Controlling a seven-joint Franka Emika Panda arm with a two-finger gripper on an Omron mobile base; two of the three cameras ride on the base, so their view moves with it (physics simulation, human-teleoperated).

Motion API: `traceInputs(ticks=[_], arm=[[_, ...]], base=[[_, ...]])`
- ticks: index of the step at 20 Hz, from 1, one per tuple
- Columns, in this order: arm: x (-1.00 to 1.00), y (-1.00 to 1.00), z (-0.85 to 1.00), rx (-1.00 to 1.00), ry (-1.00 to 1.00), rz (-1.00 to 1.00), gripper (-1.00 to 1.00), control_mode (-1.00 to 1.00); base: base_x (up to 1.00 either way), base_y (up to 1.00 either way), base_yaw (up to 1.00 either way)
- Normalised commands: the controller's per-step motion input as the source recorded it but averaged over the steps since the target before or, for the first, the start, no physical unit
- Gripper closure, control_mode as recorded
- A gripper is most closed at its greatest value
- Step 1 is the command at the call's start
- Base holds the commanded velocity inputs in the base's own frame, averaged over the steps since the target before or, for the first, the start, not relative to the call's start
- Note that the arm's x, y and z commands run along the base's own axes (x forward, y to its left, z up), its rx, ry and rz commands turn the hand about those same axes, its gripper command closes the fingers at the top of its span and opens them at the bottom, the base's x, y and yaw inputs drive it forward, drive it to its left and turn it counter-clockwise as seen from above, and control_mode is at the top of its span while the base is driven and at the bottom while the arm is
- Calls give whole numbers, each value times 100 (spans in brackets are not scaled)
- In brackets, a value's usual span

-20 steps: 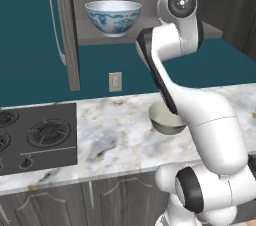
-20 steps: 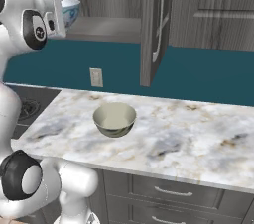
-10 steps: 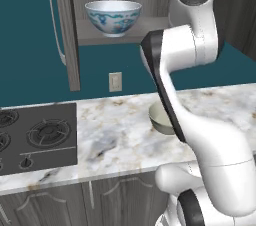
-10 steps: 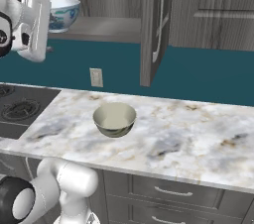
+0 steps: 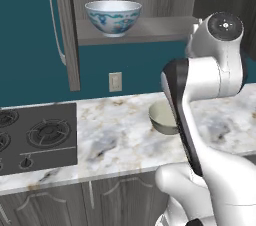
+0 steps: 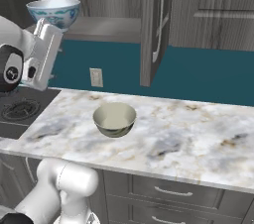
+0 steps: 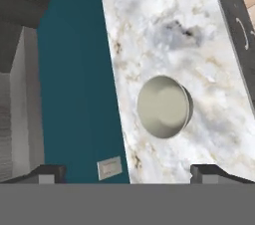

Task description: Open the cabinet. Pick the bowls from the counter and place them in the cabinet. Then close the cabinet.

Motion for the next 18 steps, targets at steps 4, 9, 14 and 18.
traceInputs(ticks=[4,9,14,18], arm=[[-8,0,-45,13,1,-2,-100,-100],[-21,0,-47,1,5,-20,-100,-100],[-3,7,-24,0,2,-29,-100,-100],[0,2,-16,12,13,-11,-100,-100]], base=[[0,0,0],[0,0,0],[0,0,0],[0,0,0]])
